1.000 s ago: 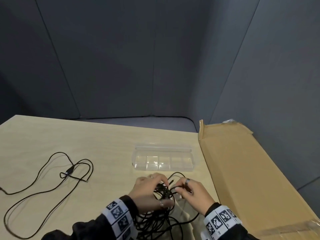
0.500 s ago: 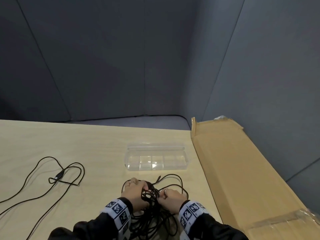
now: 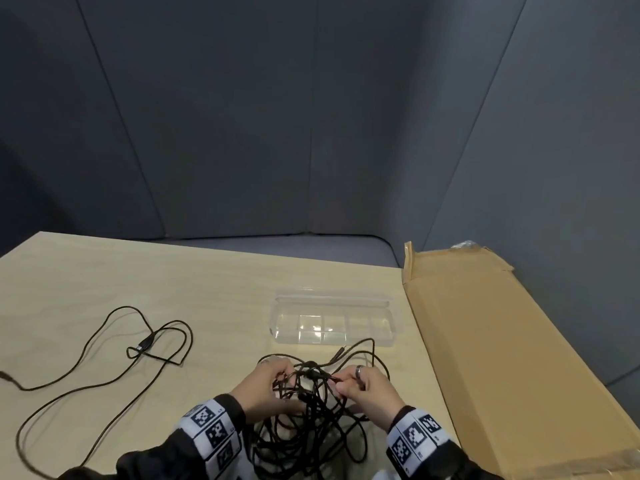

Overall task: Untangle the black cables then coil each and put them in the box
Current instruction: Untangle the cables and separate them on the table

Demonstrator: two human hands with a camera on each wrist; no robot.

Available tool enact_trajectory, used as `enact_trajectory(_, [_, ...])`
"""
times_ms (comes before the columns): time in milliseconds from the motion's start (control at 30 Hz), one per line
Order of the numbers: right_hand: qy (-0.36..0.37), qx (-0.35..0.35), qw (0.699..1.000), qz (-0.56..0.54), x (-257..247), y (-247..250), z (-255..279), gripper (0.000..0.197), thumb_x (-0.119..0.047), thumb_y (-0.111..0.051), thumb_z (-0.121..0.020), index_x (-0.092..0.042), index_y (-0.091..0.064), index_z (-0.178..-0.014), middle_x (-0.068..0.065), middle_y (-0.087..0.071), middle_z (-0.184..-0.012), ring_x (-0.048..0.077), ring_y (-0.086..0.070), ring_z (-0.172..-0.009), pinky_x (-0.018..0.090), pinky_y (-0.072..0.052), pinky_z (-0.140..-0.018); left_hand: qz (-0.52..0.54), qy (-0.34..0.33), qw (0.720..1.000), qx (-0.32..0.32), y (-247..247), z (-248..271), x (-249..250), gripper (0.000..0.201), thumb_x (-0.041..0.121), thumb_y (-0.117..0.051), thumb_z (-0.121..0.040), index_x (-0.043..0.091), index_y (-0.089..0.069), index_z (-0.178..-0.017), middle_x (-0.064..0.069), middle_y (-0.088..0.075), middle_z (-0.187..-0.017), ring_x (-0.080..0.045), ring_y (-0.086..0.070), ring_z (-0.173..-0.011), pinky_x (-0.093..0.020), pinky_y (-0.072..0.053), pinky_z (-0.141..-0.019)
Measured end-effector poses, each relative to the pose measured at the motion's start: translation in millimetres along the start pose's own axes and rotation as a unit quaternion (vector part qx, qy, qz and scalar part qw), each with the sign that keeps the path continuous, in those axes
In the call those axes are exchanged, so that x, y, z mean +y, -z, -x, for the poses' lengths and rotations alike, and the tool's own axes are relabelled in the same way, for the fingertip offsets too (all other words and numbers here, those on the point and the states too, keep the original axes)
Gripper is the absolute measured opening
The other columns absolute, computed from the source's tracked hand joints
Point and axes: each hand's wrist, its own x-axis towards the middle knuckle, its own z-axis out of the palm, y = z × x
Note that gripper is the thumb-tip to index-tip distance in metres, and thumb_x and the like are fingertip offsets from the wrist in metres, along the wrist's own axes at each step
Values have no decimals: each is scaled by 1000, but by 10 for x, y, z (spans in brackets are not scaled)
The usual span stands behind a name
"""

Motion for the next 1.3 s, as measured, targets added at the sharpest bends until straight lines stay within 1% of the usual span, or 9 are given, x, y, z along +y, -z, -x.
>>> enact_trajectory(167, [77, 13, 996, 44, -290, 63, 117, 19, -9, -50, -94, -19, -64, -99, -2, -69, -75, 6, -62, -71, 19, -51, -71, 22, 0, 998, 54, 34, -48, 40, 23, 45, -65, -55, 35, -45, -57, -7, -57, -101, -16, -52, -98, -11, -38, -79])
enact_trajectory(300, [60, 83, 991, -82, -449, 292, 180, 17, -7, -44, -97, -15, -58, -94, 6, -71, -85, 8, -66, -67, 24, -55, -57, -8, 47, 998, 31, 109, -49, -85, 42, 3, -55, -70, 37, -33, -81, 0, -57, -80, -11, -49, -65, -21, -40, -61])
enact_trajectory(400, [65, 153, 967, -193, -529, 551, 214, 18, -7, -37, -99, -13, -53, -94, 9, -66, -81, 11, -65, -60, 28, -56, -51, -21, 94, 995, 11, 158, -36, -229, 43, 1, -49, -81, 36, -38, -103, 3, -52, -77, -5, -46, -63, -16, -38, -60])
enact_trajectory(700, [156, 321, 904, -236, -593, 1016, 400, 22, -9, -33, -100, -22, -49, -94, 6, -44, -66, 10, -44, -46, 22, -41, -40, 36, 186, 980, 67, 226, -40, -355, 34, -9, -44, -79, 25, -48, -81, -9, -52, -84, -15, -47, -61, -26, -42, -56])
enact_trajectory(833, [138, 324, 891, -288, -655, 947, 343, 19, -9, -33, -100, -19, -48, -94, 5, -43, -66, 10, -46, -43, 22, -44, -37, -59, -5, 980, 189, 112, 92, -57, 21, 31, -60, -82, 27, -47, -98, 5, -44, -102, -10, -48, -92, -27, -44, -85])
enact_trajectory(967, [120, 304, 895, -305, -696, 822, 265, 15, -9, -36, -100, -15, -49, -97, 6, -44, -65, 9, -49, -41, 24, -47, -37, -272, -250, 929, 1, -217, 249, 160, 30, 60, -56, -74, 38, -50, -94, 17, -50, -93, -3, -48, -85, -25, -43, -74])
enact_trajectory(1067, [116, 289, 902, -298, -680, 798, 234, 16, -8, -39, -99, -15, -52, -95, 4, -44, -64, 11, -49, -42, 25, -48, -38, -441, -212, 867, -89, -369, 213, 122, 34, 49, -59, -74, 35, -51, -103, 7, -57, -96, -16, -54, -89, -33, -45, -78])
enact_trajectory(1167, [98, 270, 933, -217, -547, 827, 222, 16, -9, -41, -98, -11, -58, -99, 4, -47, -67, 9, -46, -44, 23, -44, -40, -498, -197, 841, -70, -362, 168, 229, 20, 29, -52, -85, 21, -56, -102, -3, -60, -100, -25, -52, -96, -37, -43, -82])
enact_trajectory(1300, [54, 219, 971, -75, -334, 885, 232, 24, -6, -43, -97, -19, -64, -98, 6, -55, -76, 10, -46, -52, 18, -43, -43, -403, -241, 882, -36, -234, 194, 263, 9, 29, -60, -77, 32, -60, -85, 14, -57, -88, -9, -49, -86, -23, -43, -77])
